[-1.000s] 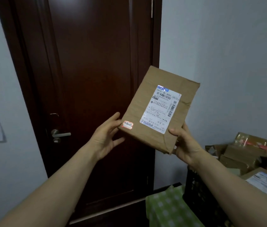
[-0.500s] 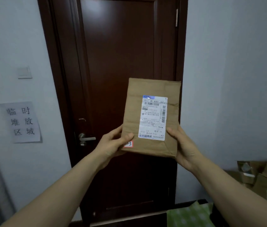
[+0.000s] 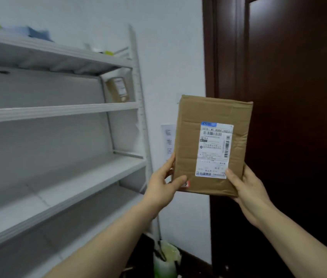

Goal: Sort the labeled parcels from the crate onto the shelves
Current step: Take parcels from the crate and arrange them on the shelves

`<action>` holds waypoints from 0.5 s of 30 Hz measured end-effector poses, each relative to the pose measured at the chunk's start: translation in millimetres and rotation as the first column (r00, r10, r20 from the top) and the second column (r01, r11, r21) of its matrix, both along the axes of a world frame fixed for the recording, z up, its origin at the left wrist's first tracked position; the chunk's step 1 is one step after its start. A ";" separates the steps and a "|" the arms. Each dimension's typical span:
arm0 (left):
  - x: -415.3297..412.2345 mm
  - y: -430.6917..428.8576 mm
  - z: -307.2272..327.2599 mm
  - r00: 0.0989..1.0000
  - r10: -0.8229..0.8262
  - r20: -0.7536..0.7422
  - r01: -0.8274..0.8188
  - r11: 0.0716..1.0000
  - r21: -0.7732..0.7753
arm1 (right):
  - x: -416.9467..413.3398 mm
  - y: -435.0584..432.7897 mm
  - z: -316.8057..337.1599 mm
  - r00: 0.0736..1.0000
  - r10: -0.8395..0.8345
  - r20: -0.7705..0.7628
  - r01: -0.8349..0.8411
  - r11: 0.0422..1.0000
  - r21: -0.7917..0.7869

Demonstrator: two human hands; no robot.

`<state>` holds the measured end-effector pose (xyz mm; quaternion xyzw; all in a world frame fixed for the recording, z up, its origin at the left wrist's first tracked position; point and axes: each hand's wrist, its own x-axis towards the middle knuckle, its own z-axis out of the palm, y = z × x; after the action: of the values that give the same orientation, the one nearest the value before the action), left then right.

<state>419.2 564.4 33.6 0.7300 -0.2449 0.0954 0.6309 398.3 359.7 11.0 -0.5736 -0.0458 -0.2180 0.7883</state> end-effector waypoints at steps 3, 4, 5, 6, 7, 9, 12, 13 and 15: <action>-5.2 69.0 22.0 0.987 0.151 0.058 -0.152 0.988 0.001 | 18.1 69.9 17.0 0.991 0.127 0.049 -0.125 0.991 -0.043; -8.7 91.3 29.3 0.979 0.189 0.080 -0.189 0.982 -0.003 | 24.8 93.5 22.9 0.987 0.149 0.060 -0.147 0.988 -0.042; -12.0 113.5 36.2 0.969 0.222 0.106 -0.222 0.975 -0.008 | 32.7 118.7 28.7 0.982 0.174 0.078 -0.171 0.985 -0.037; -16.0 136.3 42.4 0.956 0.260 0.138 -0.262 0.965 -0.007 | 38.4 145.8 35.9 0.973 0.204 0.105 -0.200 0.979 -0.044; -18.4 160.2 48.4 0.937 0.307 0.169 -0.310 0.951 -0.006 | 44.0 173.4 43.2 0.961 0.239 0.138 -0.235 0.971 -0.047; -21.7 211.6 59.6 0.882 0.416 0.222 -0.425 0.905 -0.008 | 54.4 231.5 58.2 0.939 0.288 0.187 -0.280 0.958 -0.070; -30.0 296.7 79.2 0.808 0.534 0.249 -0.543 0.839 -0.036 | 67.2 324.9 79.6 0.912 0.332 0.239 -0.312 0.943 -0.118; -34.8 325.5 86.5 0.779 0.567 0.267 -0.580 0.814 -0.038 | 71.4 356.9 86.5 0.905 0.341 0.253 -0.316 0.939 -0.136; -44.7 381.8 99.9 0.711 0.629 0.314 -0.657 0.753 -0.018 | 76.1 421.1 100.4 0.886 0.373 0.276 -0.338 0.926 -0.168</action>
<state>374.5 946.3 133.5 0.7751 -0.0728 0.4071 0.4777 474.4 780.8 111.4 -0.5596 -0.2831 -0.1522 0.7639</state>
